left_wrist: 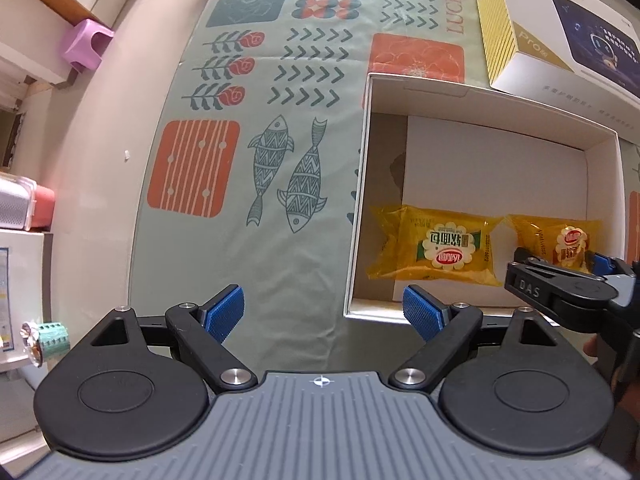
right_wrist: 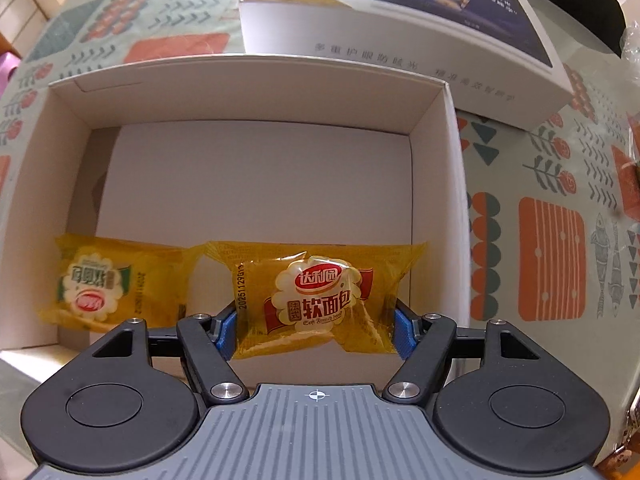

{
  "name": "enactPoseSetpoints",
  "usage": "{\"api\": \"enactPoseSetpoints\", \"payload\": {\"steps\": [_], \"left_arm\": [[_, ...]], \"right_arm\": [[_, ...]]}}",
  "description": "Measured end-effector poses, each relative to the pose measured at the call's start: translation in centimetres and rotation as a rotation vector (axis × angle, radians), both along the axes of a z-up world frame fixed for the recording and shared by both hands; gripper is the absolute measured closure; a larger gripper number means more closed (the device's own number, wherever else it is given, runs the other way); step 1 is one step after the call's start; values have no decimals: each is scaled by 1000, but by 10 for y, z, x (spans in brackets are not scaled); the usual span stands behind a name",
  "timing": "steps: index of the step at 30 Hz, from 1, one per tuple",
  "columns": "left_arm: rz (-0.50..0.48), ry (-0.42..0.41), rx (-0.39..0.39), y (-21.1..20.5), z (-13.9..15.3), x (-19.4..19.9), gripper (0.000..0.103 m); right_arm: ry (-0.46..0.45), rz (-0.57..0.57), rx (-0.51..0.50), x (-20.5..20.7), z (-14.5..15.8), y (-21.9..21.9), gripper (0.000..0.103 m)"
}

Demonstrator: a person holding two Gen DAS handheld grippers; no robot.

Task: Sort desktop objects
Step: 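Lower the packet into the white box beside the first and open the right tool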

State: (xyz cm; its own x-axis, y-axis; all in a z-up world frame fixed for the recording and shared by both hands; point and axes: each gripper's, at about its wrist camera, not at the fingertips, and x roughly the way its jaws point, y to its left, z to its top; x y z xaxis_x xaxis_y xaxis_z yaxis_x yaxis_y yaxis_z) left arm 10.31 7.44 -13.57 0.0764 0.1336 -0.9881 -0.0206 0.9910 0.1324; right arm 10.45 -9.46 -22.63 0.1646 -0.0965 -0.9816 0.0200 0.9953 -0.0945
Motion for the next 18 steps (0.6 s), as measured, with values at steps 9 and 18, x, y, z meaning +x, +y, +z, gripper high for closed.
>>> {"api": "enactPoseSetpoints", "payload": {"steps": [9,18], "left_arm": [[-29,6,-14,2,-4,15,0],[-49,1,-42,6,-5,29,0]], "right_arm": [[3,-17,-16,5,0,3,21],[-46,-16,-28,5,31,9,10]]}}
